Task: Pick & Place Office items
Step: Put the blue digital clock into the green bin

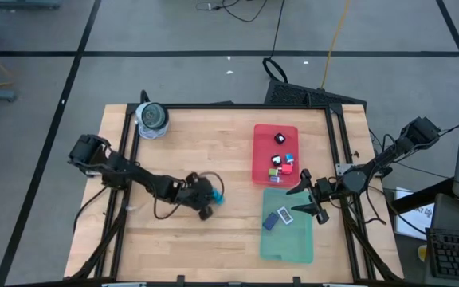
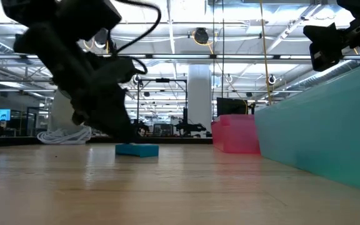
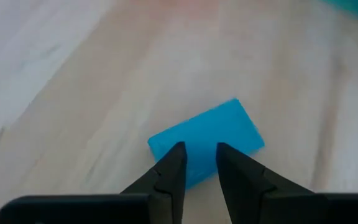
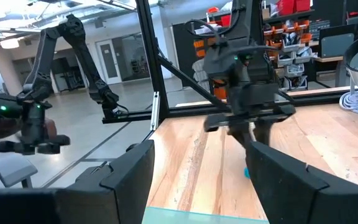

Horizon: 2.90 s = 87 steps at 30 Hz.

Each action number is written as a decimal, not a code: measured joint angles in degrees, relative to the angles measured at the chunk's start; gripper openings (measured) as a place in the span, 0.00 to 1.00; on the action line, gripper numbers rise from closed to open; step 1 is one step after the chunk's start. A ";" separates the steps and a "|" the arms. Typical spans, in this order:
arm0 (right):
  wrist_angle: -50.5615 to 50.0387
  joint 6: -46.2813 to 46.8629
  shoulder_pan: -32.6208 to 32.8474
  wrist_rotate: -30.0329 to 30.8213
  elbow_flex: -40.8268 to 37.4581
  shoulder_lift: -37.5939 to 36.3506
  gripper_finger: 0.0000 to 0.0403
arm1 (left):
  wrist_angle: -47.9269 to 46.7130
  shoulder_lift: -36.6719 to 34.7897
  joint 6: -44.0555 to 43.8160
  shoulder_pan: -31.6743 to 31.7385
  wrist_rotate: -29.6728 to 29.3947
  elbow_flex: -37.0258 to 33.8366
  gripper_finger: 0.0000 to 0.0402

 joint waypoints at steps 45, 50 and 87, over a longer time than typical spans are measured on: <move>-0.81 -0.16 0.00 0.00 0.00 -0.01 0.60 | 12.54 0.10 40.61 6.88 8.01 -0.04 0.86; -0.80 -0.16 0.00 0.00 0.00 -0.01 0.60 | 11.53 0.78 40.43 8.51 7.60 0.04 0.81; -0.52 -0.01 0.01 -0.13 0.04 0.01 0.60 | 17.48 8.74 16.43 10.03 1.58 -0.06 0.50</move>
